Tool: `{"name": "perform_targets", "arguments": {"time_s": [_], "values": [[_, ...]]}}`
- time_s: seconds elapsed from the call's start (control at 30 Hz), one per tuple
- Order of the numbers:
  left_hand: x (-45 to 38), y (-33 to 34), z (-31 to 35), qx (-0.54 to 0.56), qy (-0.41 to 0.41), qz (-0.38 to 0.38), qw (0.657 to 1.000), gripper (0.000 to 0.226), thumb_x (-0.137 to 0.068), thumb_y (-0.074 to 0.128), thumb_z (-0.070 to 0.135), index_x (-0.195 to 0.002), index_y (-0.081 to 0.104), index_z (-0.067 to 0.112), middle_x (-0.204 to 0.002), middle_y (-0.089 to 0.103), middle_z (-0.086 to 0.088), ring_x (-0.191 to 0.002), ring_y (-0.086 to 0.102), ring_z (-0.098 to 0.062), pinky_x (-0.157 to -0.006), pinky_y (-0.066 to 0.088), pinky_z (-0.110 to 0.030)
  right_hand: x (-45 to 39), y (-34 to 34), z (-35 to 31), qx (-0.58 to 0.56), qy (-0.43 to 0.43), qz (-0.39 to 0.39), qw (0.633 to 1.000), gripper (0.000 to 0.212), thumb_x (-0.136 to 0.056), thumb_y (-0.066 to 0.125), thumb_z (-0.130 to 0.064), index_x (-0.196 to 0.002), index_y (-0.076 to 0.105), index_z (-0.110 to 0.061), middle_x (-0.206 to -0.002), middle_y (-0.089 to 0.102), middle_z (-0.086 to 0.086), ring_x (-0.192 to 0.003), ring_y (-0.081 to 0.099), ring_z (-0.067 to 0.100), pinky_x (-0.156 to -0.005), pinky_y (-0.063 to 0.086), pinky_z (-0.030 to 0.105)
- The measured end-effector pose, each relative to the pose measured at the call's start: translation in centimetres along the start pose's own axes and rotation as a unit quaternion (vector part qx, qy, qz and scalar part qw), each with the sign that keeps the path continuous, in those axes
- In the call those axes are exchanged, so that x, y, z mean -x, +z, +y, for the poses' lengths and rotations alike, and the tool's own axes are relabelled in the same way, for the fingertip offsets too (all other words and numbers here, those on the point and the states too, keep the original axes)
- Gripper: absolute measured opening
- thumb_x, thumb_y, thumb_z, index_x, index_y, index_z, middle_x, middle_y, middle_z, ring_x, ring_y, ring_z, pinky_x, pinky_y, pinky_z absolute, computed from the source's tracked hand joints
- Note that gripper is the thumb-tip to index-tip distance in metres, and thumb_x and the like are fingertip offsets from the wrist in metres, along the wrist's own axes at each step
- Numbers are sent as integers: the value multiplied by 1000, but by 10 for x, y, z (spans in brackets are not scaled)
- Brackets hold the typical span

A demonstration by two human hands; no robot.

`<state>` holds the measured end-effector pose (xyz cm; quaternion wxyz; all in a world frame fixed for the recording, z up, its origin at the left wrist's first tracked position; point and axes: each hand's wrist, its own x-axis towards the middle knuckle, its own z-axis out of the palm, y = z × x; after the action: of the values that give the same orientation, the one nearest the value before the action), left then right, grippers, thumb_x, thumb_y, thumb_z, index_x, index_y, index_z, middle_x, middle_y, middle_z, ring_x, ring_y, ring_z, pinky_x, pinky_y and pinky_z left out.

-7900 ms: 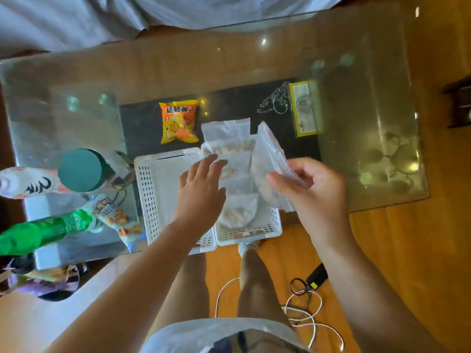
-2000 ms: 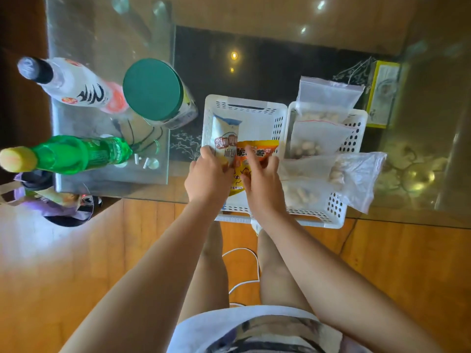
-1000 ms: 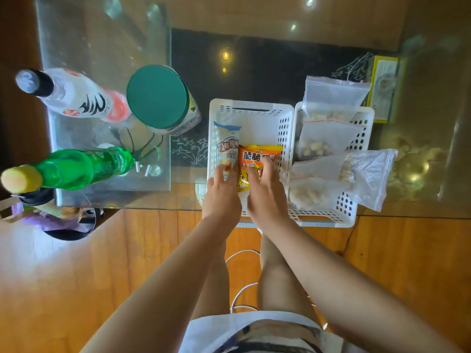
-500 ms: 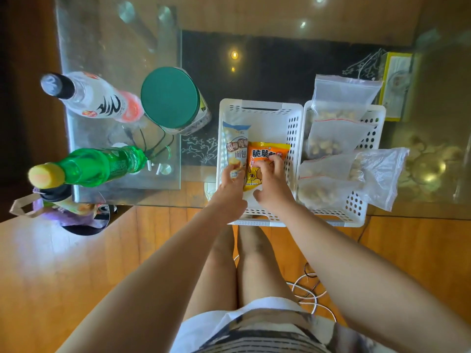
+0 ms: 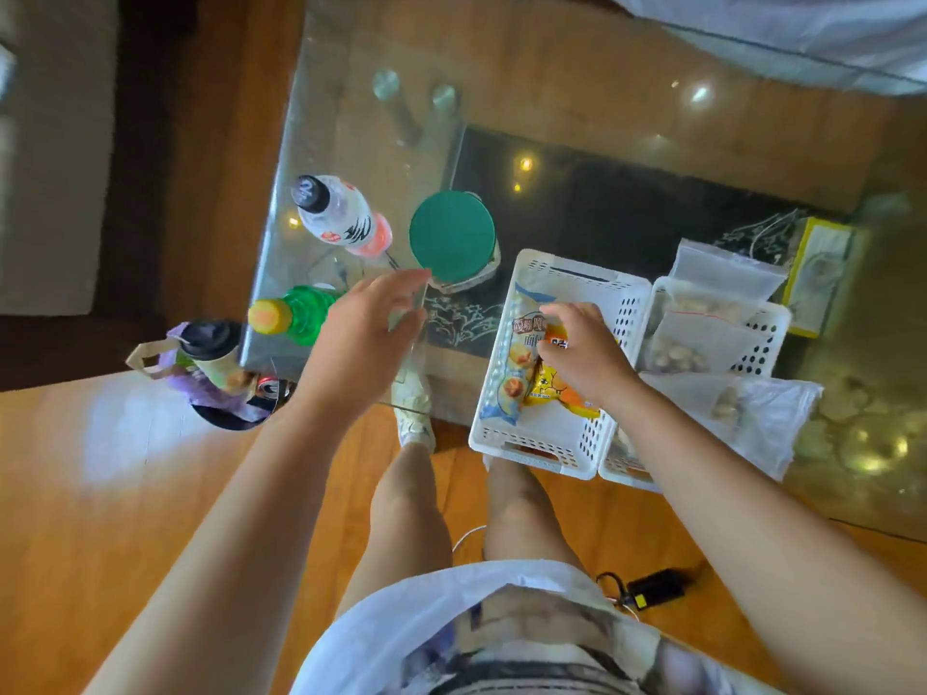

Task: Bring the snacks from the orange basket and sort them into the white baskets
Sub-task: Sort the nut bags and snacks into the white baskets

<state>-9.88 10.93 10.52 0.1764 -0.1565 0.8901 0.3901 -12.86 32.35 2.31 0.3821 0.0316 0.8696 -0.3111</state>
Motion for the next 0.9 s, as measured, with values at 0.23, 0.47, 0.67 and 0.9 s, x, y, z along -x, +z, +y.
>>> {"name": "perform_targets", "arguments": {"time_s": [0.23, 0.47, 0.67, 0.9], "values": [[8, -57, -25, 39, 32, 125, 991, 33, -88, 53, 2, -116, 64, 15, -106, 61, 7, -97, 57, -3, -88, 43, -13, -10, -1, -64, -14, -71, 47, 996, 42, -89, 51, -16, -130, 46, -21, -137, 37, 4, -120, 46, 18, -90, 34, 24], [-4, -76, -68, -7, -28, 42, 999, 38, -86, 58, 7, -123, 59, 17, -122, 56, 0, -102, 44, -2, -81, 30, -10, -33, 17, -109, 50, -95, 107, 988, 62, -82, 62, -13, -138, 35, -19, -142, 29, 7, -128, 38, 21, -99, 38, 31], [-10, -73, -94, -2, -56, -35, 998, 40, -85, 63, 26, -124, 57, 23, -134, 52, 1, -118, 50, -15, -87, 32, -16, -62, 32, -139, 140, -6, 94, 986, 94, -70, 74, -37, -144, 16, -29, -150, 13, 10, -136, 21, 30, -99, 38, 47], [-14, -77, -104, 28, -57, -83, 995, 46, -81, 65, 37, -125, 55, 27, -133, 54, -2, -116, 52, -18, -87, 36, -21, -71, 45, -149, 212, 36, 121, 969, 89, -67, 77, -31, -139, 24, -24, -139, 24, 15, -123, 31, 36, -88, 49, 46]]}}
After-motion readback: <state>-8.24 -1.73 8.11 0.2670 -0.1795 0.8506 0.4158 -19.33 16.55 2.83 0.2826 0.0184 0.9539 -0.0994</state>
